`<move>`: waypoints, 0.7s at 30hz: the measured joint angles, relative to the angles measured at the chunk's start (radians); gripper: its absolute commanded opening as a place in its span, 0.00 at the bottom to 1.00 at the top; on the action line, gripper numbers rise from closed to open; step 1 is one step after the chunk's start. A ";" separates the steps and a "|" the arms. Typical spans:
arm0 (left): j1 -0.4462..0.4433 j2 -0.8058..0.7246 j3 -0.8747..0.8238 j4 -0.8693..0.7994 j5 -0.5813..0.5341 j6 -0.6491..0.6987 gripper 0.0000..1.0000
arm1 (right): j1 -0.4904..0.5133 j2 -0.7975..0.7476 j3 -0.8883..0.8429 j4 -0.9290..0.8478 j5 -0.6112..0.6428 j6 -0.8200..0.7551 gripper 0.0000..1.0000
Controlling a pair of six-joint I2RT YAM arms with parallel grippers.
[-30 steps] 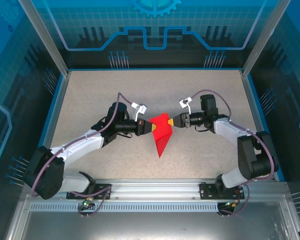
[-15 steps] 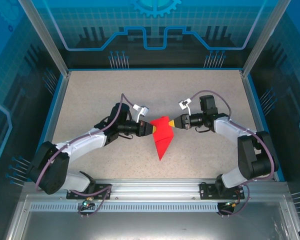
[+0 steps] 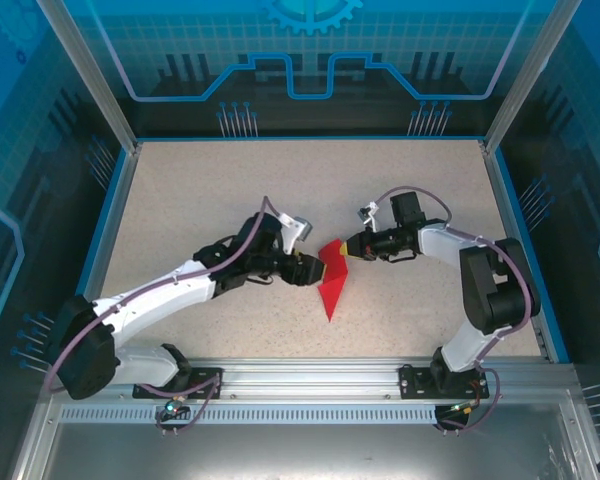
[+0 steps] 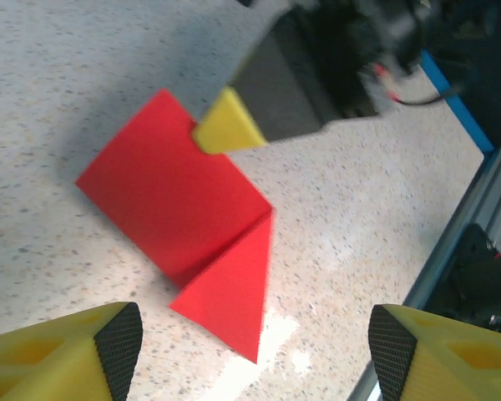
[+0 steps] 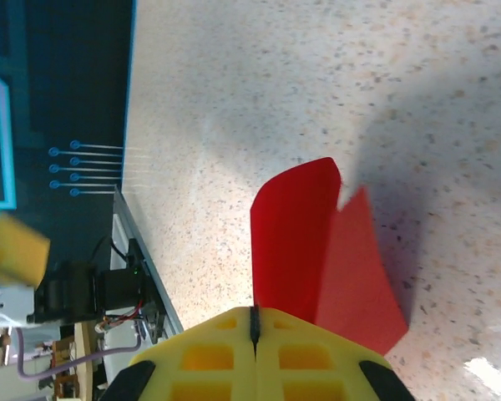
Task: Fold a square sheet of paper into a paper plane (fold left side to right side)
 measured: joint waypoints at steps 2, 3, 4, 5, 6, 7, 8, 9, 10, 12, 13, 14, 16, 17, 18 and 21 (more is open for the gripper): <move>-0.067 0.027 0.035 -0.039 -0.057 0.011 0.75 | 0.000 0.012 0.010 -0.010 0.019 0.022 0.00; -0.103 0.055 0.059 -0.058 -0.089 0.013 0.75 | 0.000 0.016 0.013 -0.012 0.027 0.034 0.00; -0.135 0.087 0.082 -0.073 -0.118 0.012 0.75 | 0.000 0.019 0.014 -0.014 0.034 0.046 0.00; -0.166 0.124 0.105 -0.089 -0.151 0.012 0.76 | -0.001 0.022 0.014 -0.015 0.038 0.058 0.00; -0.198 0.163 0.127 -0.104 -0.188 0.011 0.77 | -0.001 0.024 0.014 -0.015 0.043 0.070 0.00; -0.227 0.206 0.149 -0.119 -0.227 0.011 0.77 | -0.001 0.025 0.014 -0.016 0.050 0.079 0.00; -0.251 0.238 0.165 -0.132 -0.259 0.010 0.78 | -0.002 0.026 0.015 -0.018 0.056 0.089 0.00; -0.277 0.276 0.183 -0.147 -0.296 0.005 0.78 | -0.003 0.026 0.015 -0.018 0.059 0.097 0.00; -0.297 0.306 0.198 -0.161 -0.327 0.000 0.78 | -0.004 0.026 0.015 -0.019 0.063 0.106 0.00; -0.329 0.362 0.232 -0.188 -0.383 -0.014 0.79 | -0.006 0.026 0.017 -0.020 0.064 0.117 0.00; -0.339 0.384 0.249 -0.200 -0.406 -0.019 0.79 | -0.008 0.026 0.019 -0.026 0.064 0.119 0.00; -0.344 0.404 0.265 -0.210 -0.425 -0.024 0.79 | -0.010 0.026 0.022 -0.034 0.066 0.118 0.00; -0.352 0.439 0.298 -0.226 -0.456 -0.039 0.79 | -0.014 0.026 0.026 -0.050 0.072 0.114 0.00; -0.353 0.451 0.309 -0.229 -0.466 -0.042 0.79 | -0.016 0.026 0.027 -0.060 0.075 0.109 0.00; -0.355 0.462 0.318 -0.229 -0.475 -0.046 0.79 | -0.021 0.026 0.027 -0.074 0.079 0.101 0.00; -0.365 0.471 0.324 -0.228 -0.483 -0.056 0.80 | -0.039 0.023 0.027 -0.113 0.089 0.074 0.00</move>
